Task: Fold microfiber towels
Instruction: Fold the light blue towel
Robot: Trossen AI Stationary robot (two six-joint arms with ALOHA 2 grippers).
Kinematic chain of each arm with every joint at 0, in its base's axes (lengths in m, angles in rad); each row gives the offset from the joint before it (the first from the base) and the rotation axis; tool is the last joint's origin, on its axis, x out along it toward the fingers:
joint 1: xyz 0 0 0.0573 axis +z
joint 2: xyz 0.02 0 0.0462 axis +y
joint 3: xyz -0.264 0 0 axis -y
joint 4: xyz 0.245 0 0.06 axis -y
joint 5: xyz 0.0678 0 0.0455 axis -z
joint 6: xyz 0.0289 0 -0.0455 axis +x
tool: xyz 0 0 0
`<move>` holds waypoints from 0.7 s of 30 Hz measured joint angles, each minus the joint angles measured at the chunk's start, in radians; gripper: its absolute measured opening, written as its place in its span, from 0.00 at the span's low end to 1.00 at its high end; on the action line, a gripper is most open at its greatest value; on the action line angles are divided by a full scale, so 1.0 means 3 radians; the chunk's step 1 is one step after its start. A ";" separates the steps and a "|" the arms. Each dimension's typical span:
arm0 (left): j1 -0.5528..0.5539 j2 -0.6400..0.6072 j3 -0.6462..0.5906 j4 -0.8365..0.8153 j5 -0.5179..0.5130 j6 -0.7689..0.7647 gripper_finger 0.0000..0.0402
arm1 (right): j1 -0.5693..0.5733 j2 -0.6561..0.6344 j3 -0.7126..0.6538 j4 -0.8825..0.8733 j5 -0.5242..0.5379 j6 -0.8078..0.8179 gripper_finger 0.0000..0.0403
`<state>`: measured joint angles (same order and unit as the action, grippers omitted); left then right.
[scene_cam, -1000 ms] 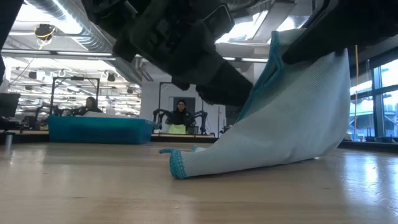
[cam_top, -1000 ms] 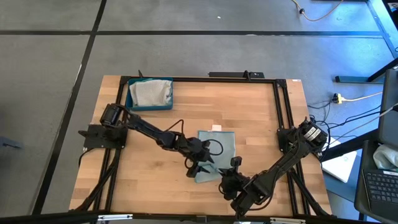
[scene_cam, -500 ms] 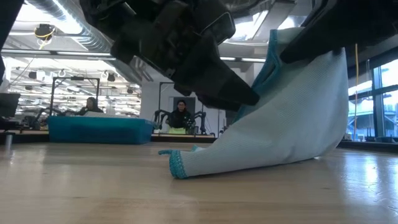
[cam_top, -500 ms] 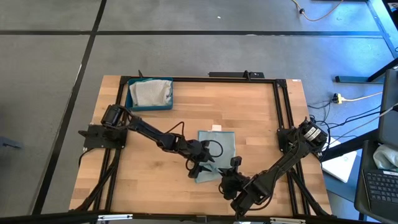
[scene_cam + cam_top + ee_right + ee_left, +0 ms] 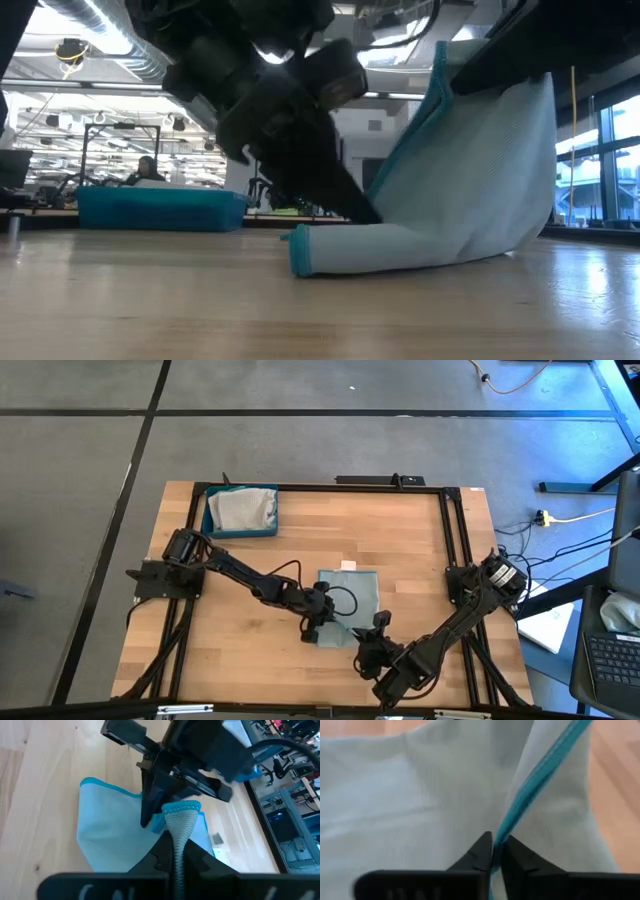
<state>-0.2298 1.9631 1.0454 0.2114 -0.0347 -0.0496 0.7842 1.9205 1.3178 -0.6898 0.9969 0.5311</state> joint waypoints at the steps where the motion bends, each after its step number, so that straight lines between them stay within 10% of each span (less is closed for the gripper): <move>1: 0.0014 -0.0001 0.0000 -0.0046 0.0014 -0.0005 0.04 | 0.0013 -0.0003 0.0000 -0.0035 0.0013 0.0051 0.04; 21: 0.0089 -0.0630 0.0000 -0.0489 -0.0312 0.0100 0.00 | 0.0000 -0.0064 0.0001 -0.1163 0.0267 0.1075 0.04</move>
<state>-0.2031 1.7742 1.0454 0.0648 -0.1283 -0.0195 0.7840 1.9015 1.3182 -1.0388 1.0769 0.8537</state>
